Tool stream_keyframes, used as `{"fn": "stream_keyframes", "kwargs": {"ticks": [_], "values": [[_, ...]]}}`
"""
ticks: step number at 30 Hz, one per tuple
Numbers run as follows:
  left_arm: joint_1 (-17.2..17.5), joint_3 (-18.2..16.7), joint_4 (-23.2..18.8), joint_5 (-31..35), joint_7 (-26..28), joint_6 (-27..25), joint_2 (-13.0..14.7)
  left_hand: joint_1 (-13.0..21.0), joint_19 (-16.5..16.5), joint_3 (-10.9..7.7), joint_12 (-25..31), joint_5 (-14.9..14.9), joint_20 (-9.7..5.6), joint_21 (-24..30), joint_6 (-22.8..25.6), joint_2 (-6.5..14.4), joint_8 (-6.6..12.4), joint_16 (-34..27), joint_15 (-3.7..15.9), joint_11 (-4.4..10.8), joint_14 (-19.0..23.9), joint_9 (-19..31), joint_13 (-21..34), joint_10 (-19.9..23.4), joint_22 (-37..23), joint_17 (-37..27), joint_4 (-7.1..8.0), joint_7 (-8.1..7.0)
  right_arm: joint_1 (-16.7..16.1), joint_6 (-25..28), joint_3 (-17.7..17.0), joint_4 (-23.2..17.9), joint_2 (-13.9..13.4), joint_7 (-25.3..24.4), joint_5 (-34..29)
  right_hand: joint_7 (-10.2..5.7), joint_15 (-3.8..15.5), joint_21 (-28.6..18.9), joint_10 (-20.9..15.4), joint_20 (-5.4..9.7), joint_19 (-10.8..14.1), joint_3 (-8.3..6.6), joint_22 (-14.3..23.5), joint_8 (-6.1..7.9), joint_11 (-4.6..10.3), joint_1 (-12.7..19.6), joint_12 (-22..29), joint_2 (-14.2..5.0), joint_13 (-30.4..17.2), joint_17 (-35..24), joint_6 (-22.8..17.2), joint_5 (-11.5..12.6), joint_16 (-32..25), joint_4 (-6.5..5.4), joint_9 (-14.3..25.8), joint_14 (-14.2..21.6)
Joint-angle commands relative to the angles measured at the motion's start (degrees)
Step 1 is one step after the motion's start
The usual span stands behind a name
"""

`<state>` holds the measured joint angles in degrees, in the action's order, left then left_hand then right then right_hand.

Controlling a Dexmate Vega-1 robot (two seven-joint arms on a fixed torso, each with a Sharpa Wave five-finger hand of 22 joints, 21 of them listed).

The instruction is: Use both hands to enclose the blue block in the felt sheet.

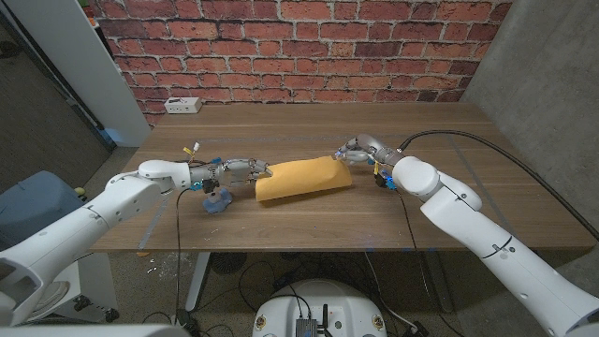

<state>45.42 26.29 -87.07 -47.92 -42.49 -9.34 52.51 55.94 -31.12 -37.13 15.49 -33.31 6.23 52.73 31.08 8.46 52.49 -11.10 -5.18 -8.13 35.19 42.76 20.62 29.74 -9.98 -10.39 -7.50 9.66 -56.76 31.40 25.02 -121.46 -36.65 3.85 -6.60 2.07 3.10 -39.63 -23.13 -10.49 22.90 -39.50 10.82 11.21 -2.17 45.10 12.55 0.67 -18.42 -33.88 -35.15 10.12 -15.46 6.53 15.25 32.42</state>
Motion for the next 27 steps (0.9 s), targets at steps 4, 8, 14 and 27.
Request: {"fn": "stream_keyframes", "kwargs": {"ticks": [4, 8, 14, 27], "values": [[3.83, -4.53, -2.99, -12.64, 8.47, -12.21, -1.17, -1.67, -2.51, -2.73, 1.21, -3.96, -0.28, -2.59, 1.33, -0.65, 3.11, -0.23, -1.03, -1.8, 2.86, 8.9, 0.49, 2.04, 0.71, 0.27, 0.5, 2.15, -4.07, -11.37, 0.84, 2.39, -1.91, -18.64, 7.41, -1.57, -0.73, 0.66, 3.57, 0.06, -2.12, 3.96, 0.13, -1.44, -0.28, -5.32, -1.06, 1.33, 0.27, -0.22, 7.25, -0.13, 0.89, -1.1, -1.38, -3.76], [4.67, -5.45, -3.45, -14.47, 10.34, -13.51, -1.52, -2.08, -2.99, -3.43, 1.47, -5.07, -0.29, -3.33, 1.69, -1.16, 3.81, -0.23, -1.28, -2.33, 3.58, 9.65, 0.53, 2.56, 0.75, 0.32, 0.37, 2.18, -4.92, -12.91, 1.45, 2.7, -1.95, -22.67, 6.12, -1.48, -0.63, 0.78, 2.96, 0.03, -2.46, 4.84, 0.13, -1.14, -0.7, -6.74, -0.62, 1.53, 0.26, -0.2, 8.09, -0.02, 0.83, -1.46, -1.68, -3.93], [4.95, -5.81, -3.45, -15.17, 11.15, -14.31, -1.67, -2.95, -4.36, -4.75, 1.92, -7.17, -0.19, -4.48, 2.62, -1.99, 5.27, -0.18, -1.49, -2.92, 4.87, 11.2, 0.55, 3.56, 0.71, 0.39, 0.23, 2.25, -4.6, -10.55, 4.38, 1.2, -3.55, -27.05, -0.72, -1.28, 2.11, -0.47, -5.56, 0.47, 0.92, 5.79, 0.2, 1.68, -0.93, -4.14, 4.38, 1.1, -1.26, -2.65, 3.39, 0.71, -4.46, 1.98, -1.66, 3.99], [5.82, -7.01, -4.49, -17.34, 14.54, -16.5, -1.93, -3.72, -5.9, -6.14, 2.32, -9.27, -0.43, -5.51, 3.11, -3.09, 6.08, -0.02, -1.81, -3.28, 5.91, 12.01, 0.44, 4.61, 0.6, 0.37, -0.34, 2.26, -0.6, -6.84, 10.18, -2.64, -9.05, -20.66, -10.29, -0.95, 4.38, -6.39, -20.13, 5.74, 10.31, 7.87, 1.09, 13.65, 1.17, 9.44, 17.81, 1.12, -9.67, -11.79, -17.12, 1.27, -16.0, 4.02, 3.87, 18.02]]}}
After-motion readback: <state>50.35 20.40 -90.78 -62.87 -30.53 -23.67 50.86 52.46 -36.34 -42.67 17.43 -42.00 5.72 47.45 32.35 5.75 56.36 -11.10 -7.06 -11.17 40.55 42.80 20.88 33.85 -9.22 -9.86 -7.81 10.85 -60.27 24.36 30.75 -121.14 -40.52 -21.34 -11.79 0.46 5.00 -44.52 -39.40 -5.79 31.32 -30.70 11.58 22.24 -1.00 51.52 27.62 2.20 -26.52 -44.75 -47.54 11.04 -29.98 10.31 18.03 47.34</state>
